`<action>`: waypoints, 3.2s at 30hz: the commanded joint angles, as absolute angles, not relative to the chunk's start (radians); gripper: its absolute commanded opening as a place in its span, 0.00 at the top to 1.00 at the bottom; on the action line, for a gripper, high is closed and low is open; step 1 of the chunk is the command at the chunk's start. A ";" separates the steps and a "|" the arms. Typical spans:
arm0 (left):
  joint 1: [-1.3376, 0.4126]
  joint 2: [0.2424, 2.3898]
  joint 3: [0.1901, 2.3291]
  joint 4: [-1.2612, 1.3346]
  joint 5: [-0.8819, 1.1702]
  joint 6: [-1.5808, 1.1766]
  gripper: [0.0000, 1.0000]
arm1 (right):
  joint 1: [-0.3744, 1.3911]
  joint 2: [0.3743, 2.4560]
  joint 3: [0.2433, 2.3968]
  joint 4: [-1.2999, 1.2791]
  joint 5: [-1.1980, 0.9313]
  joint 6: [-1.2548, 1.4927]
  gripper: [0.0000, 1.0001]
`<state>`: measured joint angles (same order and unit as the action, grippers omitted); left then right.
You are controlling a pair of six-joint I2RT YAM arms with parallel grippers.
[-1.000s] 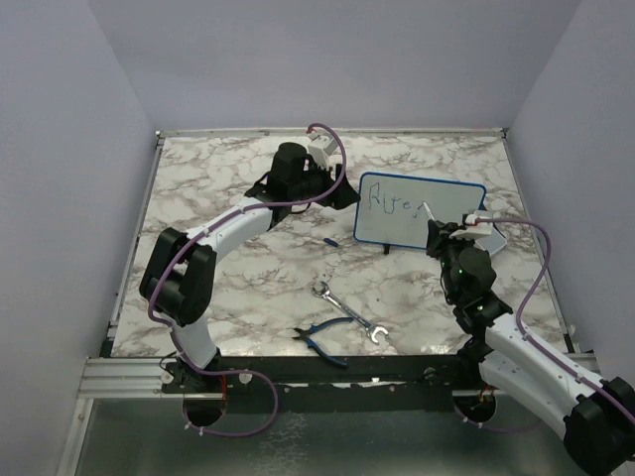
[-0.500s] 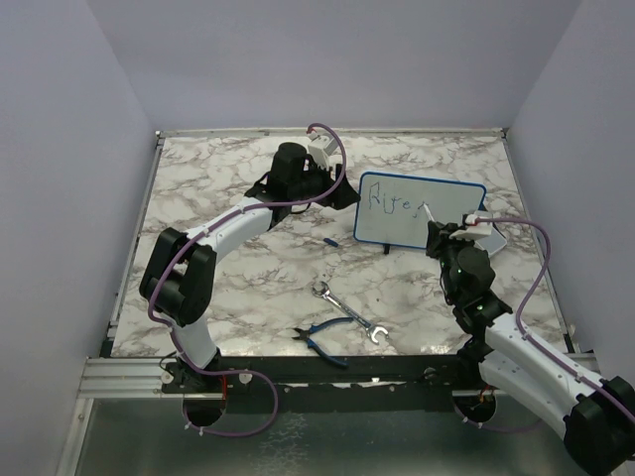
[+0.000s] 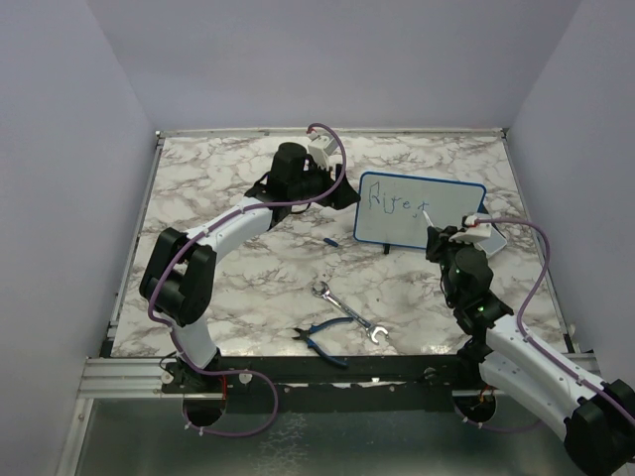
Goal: Write a sentence on the whiteboard
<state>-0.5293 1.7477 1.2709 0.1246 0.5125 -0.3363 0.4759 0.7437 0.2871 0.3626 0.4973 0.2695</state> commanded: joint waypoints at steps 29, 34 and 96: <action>-0.530 1.737 1.279 0.118 0.543 -0.334 0.35 | 0.471 0.722 0.279 0.289 0.590 0.302 0.99; -0.529 1.737 1.278 0.118 0.543 -0.336 0.35 | 0.471 0.703 0.278 0.304 0.569 0.285 0.99; -0.529 1.720 1.274 0.119 0.546 -0.334 0.35 | 0.471 0.715 0.256 0.350 0.604 0.285 0.99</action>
